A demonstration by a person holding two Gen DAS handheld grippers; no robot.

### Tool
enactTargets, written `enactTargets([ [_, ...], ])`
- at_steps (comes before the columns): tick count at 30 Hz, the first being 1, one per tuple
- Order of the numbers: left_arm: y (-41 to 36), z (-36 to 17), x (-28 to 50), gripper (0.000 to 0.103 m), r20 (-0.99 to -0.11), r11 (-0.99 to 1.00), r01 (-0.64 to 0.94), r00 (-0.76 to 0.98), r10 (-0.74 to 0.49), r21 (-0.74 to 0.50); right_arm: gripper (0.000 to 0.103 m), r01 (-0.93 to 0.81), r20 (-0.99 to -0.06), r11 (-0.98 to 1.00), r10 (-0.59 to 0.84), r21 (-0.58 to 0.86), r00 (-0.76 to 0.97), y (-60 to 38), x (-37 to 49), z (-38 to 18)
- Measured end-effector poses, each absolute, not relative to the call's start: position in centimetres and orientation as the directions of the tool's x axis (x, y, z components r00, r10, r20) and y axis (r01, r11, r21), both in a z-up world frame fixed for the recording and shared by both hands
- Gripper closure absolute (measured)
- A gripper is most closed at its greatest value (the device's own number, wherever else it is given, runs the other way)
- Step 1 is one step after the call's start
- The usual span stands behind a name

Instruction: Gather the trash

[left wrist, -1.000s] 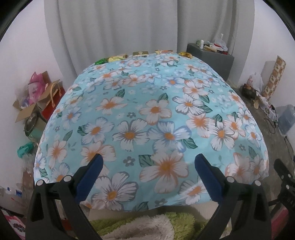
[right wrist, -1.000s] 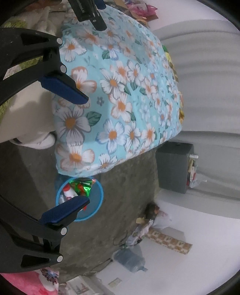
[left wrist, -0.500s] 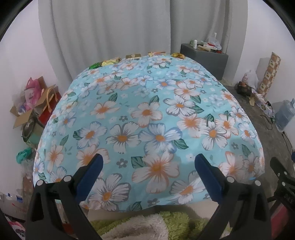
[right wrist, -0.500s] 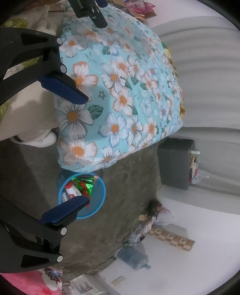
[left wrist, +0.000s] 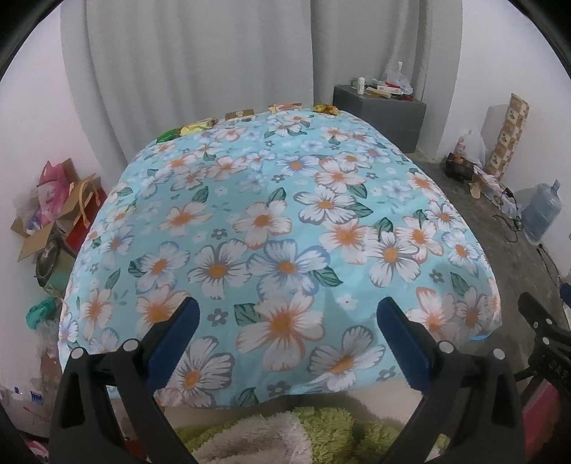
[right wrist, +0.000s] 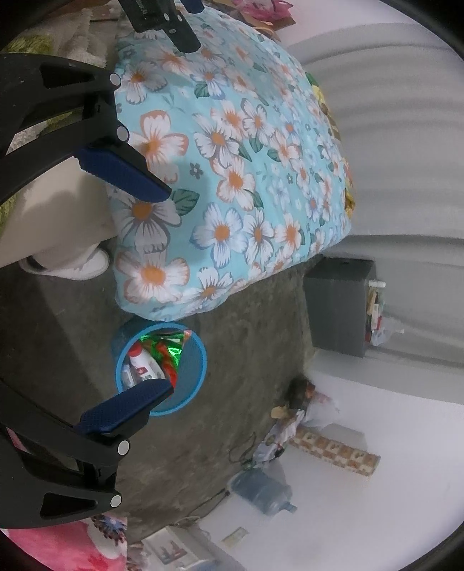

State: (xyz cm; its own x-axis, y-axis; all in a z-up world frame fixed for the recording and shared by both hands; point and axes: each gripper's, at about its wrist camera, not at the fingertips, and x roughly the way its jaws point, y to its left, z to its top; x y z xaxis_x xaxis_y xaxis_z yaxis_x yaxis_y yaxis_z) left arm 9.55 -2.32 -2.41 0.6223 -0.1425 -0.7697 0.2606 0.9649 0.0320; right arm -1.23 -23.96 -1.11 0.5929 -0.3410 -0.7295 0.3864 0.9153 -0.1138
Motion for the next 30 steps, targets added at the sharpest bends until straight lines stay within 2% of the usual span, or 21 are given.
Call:
enactTargets([
  [13, -3.5, -1.5, 9.2, 0.006, -0.753, 0.953, 0.304, 0.627, -0.2, 0.0, 0.008, 0.402, -0.715, 0.909, -0.355, -0.113, 0.602, -24.4, -1.7, -0.3],
  [30, -4.4, -1.2, 8.9, 0.006, -0.751, 0.948, 0.317, 0.626, -0.209, 0.001, 0.008, 0.418, -0.715, 0.903, -0.359, -0.102, 0.6, -25.2, -2.2, 0.0],
])
